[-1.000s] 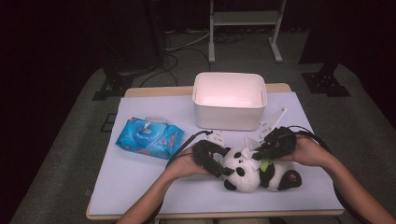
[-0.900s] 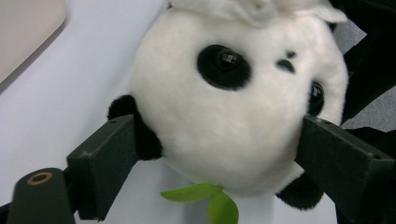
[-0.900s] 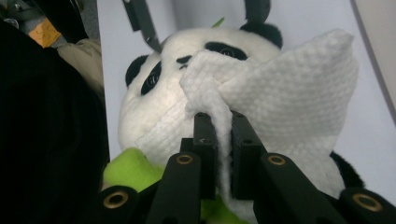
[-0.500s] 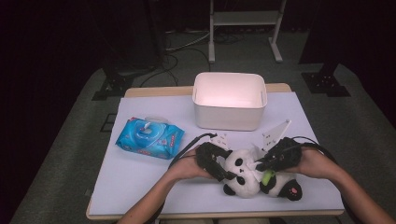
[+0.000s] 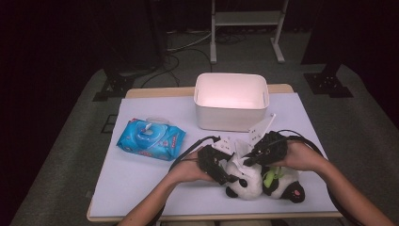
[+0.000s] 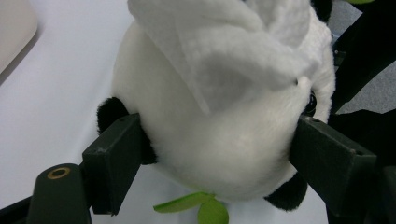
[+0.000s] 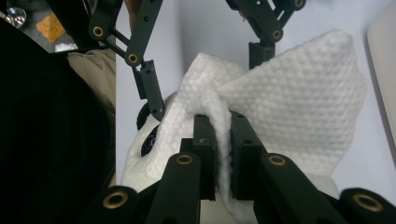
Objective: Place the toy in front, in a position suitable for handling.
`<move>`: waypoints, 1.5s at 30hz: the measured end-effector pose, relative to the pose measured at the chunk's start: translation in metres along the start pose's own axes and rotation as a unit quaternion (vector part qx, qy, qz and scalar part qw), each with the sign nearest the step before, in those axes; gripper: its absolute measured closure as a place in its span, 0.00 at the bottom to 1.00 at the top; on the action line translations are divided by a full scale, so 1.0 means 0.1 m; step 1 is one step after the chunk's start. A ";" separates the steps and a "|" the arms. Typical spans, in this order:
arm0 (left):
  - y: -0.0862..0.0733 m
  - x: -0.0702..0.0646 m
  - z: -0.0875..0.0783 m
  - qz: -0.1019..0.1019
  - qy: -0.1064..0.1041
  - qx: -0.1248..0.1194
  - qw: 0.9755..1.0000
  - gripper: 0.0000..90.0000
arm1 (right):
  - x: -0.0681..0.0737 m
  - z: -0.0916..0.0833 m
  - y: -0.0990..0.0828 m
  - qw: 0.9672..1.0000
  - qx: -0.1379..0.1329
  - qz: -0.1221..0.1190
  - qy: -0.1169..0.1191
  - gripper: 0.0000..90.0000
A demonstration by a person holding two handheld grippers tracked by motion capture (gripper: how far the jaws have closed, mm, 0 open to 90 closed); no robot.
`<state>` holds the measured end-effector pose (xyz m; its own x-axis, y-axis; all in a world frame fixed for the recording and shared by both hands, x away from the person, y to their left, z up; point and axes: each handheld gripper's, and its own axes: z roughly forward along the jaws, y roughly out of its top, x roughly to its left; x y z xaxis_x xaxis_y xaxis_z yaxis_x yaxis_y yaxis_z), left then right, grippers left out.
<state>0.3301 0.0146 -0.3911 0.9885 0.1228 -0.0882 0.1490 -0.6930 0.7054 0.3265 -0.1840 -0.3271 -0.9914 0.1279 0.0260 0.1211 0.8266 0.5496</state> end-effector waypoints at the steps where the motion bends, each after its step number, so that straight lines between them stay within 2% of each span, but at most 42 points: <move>1: 0.00 0.00 0.00 0.002 0.001 0.001 1.000 0.21 | -0.01 -0.01 -0.01 1.000 -0.002 0.003 0.000 0.91; 8: -0.01 0.02 -0.03 -0.001 -0.001 0.002 1.000 0.21 | -0.07 -0.14 -0.26 0.999 0.014 0.033 -0.023 0.91; 11: -0.01 0.06 -0.07 -0.011 -0.012 -0.005 1.000 0.20 | -0.04 -0.14 -0.38 0.999 0.011 0.044 -0.019 0.91; 13: -0.01 0.07 -0.09 -0.017 -0.010 -0.013 1.000 0.19 | 0.01 -0.13 -0.42 0.999 0.009 0.045 -0.016 0.91; 15: 0.00 0.09 -0.11 -0.023 -0.009 -0.011 1.000 0.14 | 0.05 -0.13 -0.46 0.999 0.007 0.045 -0.015 0.92; 19: 0.04 0.11 -0.15 -0.028 -0.006 -0.011 1.000 0.13 | 0.14 -0.14 -0.49 0.999 0.006 0.039 -0.015 0.92; 22: 0.04 0.14 -0.08 -0.039 -0.018 0.000 0.999 0.11 | 0.20 -0.15 -0.50 0.999 0.007 0.033 -0.015 0.92; 24: 0.04 0.15 -0.04 -0.045 -0.033 0.003 0.998 0.12 | 0.24 -0.15 -0.49 0.999 0.010 0.029 -0.017 0.92; 26: 0.03 0.15 -0.02 -0.049 -0.051 -0.004 0.998 0.13 | 0.27 -0.15 -0.49 0.999 0.013 0.027 -0.015 0.92; 27: 0.01 0.15 -0.02 -0.046 -0.069 -0.012 0.996 0.17 | 0.27 -0.15 -0.49 1.000 0.013 0.025 -0.015 0.92; 28: 0.01 0.15 -0.02 -0.046 -0.069 -0.012 0.996 0.25 | 0.27 -0.15 -0.49 1.000 0.013 0.025 -0.015 0.92; 29: 0.00 0.15 -0.02 -0.043 -0.073 -0.018 0.996 0.25 | 0.27 -0.16 -0.48 1.000 0.014 0.023 -0.013 0.92; 30: -0.01 0.14 -0.02 -0.034 -0.072 -0.019 0.997 0.27 | 0.27 -0.18 -0.45 1.000 0.010 0.014 -0.021 0.92; 35: 0.01 0.09 -0.04 -0.022 -0.066 -0.017 0.997 0.28 | 0.26 -0.18 -0.35 1.000 0.005 0.004 -0.015 0.92; 40: 0.06 0.02 -0.06 0.008 -0.055 -0.009 0.998 0.29 | 0.27 -0.17 -0.17 1.000 -0.007 -0.014 -0.017 0.92; 45: 0.07 0.00 -0.07 0.010 -0.059 -0.013 0.998 0.29 | 0.24 -0.06 0.01 1.000 -0.007 -0.025 -0.006 0.92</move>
<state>0.3308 0.0151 -0.3810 0.9875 0.0233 -0.1560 0.1305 -0.6761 0.7252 0.3022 -0.1832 -0.3205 -0.9956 0.0933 -0.0115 0.0708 0.8249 0.5608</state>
